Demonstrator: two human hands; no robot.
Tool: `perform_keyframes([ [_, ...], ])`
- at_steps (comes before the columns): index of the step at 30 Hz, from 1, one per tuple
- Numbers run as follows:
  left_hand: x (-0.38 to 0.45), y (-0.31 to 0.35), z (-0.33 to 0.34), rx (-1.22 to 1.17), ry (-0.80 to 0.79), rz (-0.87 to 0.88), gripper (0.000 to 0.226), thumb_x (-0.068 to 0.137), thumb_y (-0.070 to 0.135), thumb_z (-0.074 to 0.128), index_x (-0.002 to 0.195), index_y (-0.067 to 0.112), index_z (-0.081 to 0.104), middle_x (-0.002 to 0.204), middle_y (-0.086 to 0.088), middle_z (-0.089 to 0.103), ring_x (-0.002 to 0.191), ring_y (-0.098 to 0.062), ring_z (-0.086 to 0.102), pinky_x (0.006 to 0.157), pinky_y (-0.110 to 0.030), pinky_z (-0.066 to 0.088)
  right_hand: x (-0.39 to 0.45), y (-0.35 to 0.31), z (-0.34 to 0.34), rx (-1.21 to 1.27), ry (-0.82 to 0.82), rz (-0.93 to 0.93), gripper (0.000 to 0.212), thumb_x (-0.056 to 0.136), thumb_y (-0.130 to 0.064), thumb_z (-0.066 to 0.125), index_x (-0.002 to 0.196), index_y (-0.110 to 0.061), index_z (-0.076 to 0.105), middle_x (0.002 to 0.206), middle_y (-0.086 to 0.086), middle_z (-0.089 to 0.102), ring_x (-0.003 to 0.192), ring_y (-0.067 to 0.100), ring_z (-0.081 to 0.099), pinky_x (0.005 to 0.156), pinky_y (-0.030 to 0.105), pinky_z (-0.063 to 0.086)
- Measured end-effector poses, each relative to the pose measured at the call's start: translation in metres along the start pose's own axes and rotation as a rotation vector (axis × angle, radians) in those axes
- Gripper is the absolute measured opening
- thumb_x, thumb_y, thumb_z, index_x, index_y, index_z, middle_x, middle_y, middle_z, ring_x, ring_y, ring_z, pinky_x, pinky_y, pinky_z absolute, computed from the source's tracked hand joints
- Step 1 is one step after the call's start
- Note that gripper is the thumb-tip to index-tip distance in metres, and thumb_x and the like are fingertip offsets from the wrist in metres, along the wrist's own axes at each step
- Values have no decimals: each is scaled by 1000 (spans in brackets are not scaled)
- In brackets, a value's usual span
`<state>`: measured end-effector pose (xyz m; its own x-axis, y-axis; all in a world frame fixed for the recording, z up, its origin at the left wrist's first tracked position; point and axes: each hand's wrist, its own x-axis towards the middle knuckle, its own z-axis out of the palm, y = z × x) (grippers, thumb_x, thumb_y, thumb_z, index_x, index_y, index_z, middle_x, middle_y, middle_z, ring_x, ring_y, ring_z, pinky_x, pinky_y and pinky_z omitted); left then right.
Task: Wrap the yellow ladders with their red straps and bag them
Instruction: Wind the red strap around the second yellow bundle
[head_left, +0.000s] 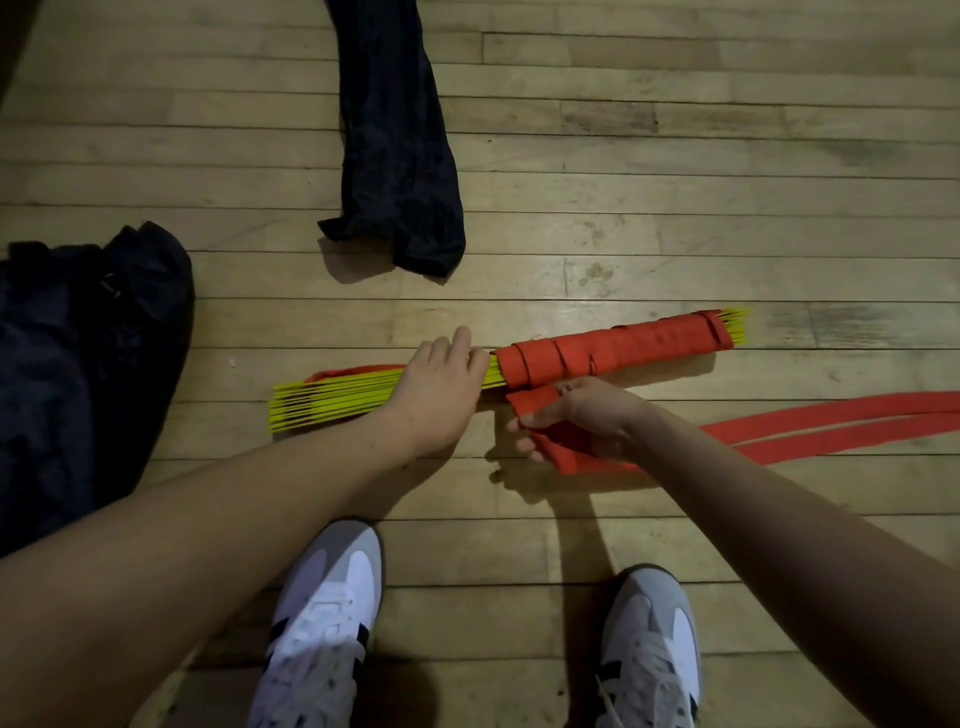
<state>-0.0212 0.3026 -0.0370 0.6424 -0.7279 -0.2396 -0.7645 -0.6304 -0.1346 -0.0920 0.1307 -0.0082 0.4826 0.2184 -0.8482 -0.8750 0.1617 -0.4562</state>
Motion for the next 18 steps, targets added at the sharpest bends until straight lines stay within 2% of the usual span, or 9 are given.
perform_keyframes([
  [2,1,2,-1,7,-40,-12,43,93,16,43,132,4,30,130,-18,45,108,-32,55,87,-37,44,-2,1,2,-2,1,-11,11,90,4,55,97,8,62,75,17,67,62,22,66,58,30,56],
  [4,5,1,-1,23,-56,-29,43,91,12,43,131,3,30,123,-15,51,106,-31,56,83,-36,46,-4,1,3,5,3,-32,13,89,7,55,102,8,58,78,16,69,64,22,67,56,31,56],
  [8,17,-5,-7,7,-73,-112,42,92,9,46,131,3,32,123,-15,52,106,-31,56,80,-37,47,-5,0,-1,-1,19,-32,17,87,7,59,102,2,55,90,15,71,74,25,68,61,34,58],
  [12,35,-14,-16,37,-72,-163,41,92,6,47,131,2,31,123,-17,52,106,-31,58,78,-36,48,-6,-6,-4,-48,-25,-19,21,87,5,60,107,3,54,87,12,72,72,22,68,60,30,58],
  [15,39,-14,-19,112,-60,-118,33,95,8,43,127,5,33,120,-17,53,104,-30,58,76,-35,47,-6,-10,-3,-84,-40,-18,21,88,3,59,109,5,55,79,9,72,66,19,68,56,27,56],
  [18,33,-9,-12,190,-41,-9,23,96,11,36,119,8,33,116,-19,52,104,-33,54,81,-37,43,0,-10,-2,-43,-12,-51,15,87,5,60,101,2,58,87,13,71,69,22,67,59,29,55],
])
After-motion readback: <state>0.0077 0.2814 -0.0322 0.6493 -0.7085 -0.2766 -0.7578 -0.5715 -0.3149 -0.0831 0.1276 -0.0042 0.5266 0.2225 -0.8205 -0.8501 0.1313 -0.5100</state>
